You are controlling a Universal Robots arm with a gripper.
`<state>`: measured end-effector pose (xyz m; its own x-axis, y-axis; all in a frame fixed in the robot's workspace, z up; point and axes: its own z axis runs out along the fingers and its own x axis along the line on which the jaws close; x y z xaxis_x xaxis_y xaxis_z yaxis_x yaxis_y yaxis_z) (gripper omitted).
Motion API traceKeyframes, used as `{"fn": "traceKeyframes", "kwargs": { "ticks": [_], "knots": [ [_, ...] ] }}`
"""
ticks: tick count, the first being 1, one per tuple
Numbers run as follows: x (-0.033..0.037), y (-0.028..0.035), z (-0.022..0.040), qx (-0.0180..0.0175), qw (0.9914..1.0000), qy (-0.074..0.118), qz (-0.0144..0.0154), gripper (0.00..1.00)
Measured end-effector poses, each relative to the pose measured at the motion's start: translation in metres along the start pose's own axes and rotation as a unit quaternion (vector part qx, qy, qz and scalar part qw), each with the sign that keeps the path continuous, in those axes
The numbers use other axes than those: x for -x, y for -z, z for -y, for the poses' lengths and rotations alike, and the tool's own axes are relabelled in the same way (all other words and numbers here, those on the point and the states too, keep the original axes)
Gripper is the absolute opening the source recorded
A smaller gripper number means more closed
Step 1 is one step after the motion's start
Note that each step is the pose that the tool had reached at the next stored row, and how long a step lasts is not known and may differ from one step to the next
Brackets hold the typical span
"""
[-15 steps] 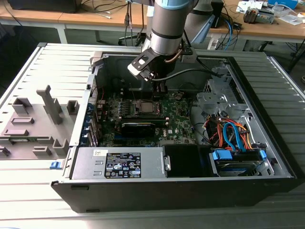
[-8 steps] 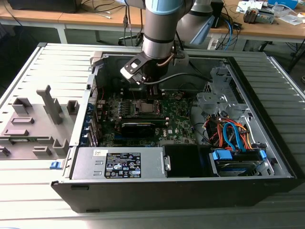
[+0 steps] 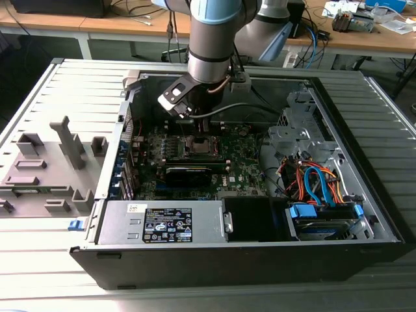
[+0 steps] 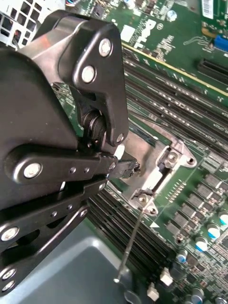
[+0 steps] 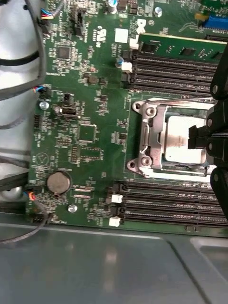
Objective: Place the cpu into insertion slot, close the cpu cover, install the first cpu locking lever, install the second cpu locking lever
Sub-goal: 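Close the cpu cover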
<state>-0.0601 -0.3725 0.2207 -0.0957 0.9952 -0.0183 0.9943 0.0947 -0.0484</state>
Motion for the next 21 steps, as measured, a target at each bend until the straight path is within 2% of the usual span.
{"fn": "traceKeyframes", "kwargs": {
  "ticks": [14,21],
  "knots": [
    [-0.0010,-0.0143,0.0085,-0.0001,1.00000,0.000,0.0002,0.11],
    [-0.0013,-0.0145,0.0082,0.0003,1.00000,0.000,-0.0003,0.11]
  ]
}}
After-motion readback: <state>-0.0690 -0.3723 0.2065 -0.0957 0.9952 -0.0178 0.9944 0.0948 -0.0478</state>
